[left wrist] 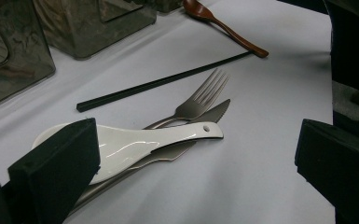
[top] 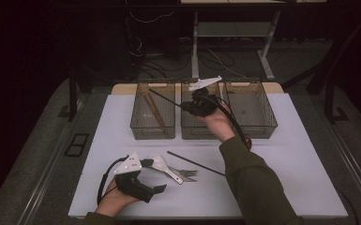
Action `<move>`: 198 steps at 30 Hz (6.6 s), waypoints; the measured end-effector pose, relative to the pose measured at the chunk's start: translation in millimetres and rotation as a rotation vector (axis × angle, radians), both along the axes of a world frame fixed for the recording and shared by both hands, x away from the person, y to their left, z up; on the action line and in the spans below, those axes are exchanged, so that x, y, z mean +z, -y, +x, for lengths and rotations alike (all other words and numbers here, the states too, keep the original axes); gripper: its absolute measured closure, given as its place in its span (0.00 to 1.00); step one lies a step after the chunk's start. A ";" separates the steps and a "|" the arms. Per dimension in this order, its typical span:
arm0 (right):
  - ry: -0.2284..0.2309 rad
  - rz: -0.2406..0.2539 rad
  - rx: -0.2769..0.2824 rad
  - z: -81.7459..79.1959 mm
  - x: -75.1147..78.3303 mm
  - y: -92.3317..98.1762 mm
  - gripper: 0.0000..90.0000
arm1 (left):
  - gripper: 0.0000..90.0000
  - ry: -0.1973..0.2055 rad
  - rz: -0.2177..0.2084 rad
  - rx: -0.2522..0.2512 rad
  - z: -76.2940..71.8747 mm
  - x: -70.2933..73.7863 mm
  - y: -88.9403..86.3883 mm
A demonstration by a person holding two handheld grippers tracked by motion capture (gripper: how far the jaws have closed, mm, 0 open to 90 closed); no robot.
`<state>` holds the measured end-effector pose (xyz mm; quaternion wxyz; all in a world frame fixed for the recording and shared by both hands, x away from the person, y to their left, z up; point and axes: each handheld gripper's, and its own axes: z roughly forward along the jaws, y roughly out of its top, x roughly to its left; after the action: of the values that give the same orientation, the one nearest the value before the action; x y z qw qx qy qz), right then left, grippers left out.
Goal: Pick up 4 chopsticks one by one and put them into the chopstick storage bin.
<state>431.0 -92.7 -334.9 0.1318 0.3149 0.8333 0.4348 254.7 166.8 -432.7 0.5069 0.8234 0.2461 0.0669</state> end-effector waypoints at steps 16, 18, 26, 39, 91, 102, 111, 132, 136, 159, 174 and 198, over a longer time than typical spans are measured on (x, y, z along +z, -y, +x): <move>-0.024 -0.052 -0.046 27.5 -6.2 -48.3 0.95 | 0.00 0.000 -0.004 -0.004 -0.4 0.1 0.1; -0.039 -0.065 -0.053 31.4 -10.6 -54.5 0.95 | 0.00 -0.001 -0.010 -0.003 -0.4 0.2 0.3; -0.082 -0.120 -0.090 47.1 -27.2 -75.2 0.95 | 0.00 -0.002 -0.010 -0.006 0.0 0.1 -0.1; -0.117 -0.127 -0.081 51.6 -40.5 -86.1 0.83 | 0.00 -0.008 -0.010 -0.014 -0.2 -0.3 0.4; -0.048 0.044 0.120 -62.4 -31.6 72.7 0.48 | 0.00 -0.016 0.009 0.002 0.8 -3.0 1.4; -0.071 0.040 0.126 -88.2 -52.4 91.9 0.50 | 0.00 -0.015 0.015 -0.003 0.2 -3.2 2.5; -0.132 0.058 0.179 -105.6 -65.2 107.4 0.58 | 0.00 -0.016 0.018 -0.007 -0.3 -3.4 3.3; -0.192 -0.133 0.254 -113.4 -102.0 83.3 0.86 | 0.00 -0.009 0.023 -0.008 -0.1 -2.6 3.2; -0.195 -0.136 0.256 -113.1 -103.2 82.5 0.89 | 0.00 -0.010 0.021 -0.006 -0.1 -2.5 2.9; -0.166 -0.174 0.270 -112.9 -110.2 80.1 0.95 | 0.00 -0.009 0.024 -0.008 -0.2 -2.6 3.4; -0.161 -0.147 0.257 -113.4 -105.7 81.5 0.95 | 0.00 -0.009 0.023 -0.008 -0.2 -2.5 3.2; -0.093 0.028 0.229 -108.3 -66.7 104.9 0.95 | 0.00 -0.011 0.021 -0.006 -0.1 -2.6 2.9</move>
<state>322.7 -197.6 -401.6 0.0382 0.2394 0.8629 0.4435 254.6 163.9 -435.4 0.4971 0.8298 0.2456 0.0633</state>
